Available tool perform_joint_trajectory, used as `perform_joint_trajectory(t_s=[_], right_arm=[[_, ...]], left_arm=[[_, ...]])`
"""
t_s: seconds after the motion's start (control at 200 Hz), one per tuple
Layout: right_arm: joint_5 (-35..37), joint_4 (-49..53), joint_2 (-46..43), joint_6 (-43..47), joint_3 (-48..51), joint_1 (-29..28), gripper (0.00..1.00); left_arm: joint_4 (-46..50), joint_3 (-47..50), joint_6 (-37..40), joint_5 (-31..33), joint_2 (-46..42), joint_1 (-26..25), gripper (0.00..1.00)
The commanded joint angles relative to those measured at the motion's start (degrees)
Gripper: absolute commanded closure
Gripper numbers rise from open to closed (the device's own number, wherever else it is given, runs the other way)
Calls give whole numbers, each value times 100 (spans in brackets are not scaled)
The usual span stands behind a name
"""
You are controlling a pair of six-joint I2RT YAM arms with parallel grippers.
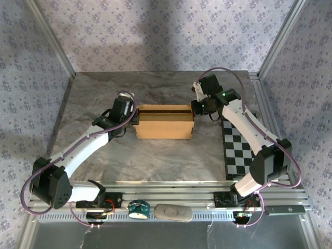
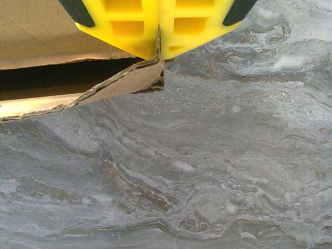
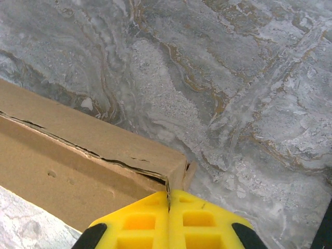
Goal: Fold the paper box
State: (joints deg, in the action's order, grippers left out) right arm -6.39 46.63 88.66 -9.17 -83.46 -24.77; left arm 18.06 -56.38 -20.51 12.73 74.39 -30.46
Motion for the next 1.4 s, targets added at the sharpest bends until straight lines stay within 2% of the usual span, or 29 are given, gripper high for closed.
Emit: perform_joint_trajectory(t_s=[0.0,0.45,1.394], right_arm=[[156,-182,-192,-544,175,-90,100],[351,-473,-460,-1006,602,-327,100],[1354,-1405,-1431,-1406,2143,-1009,100]], left_arm=[[378,-53,-145,-54,119,-88,100],[369,17,-254,28,127,-178,100],[79,544,-462,-21,-155,-194,100]])
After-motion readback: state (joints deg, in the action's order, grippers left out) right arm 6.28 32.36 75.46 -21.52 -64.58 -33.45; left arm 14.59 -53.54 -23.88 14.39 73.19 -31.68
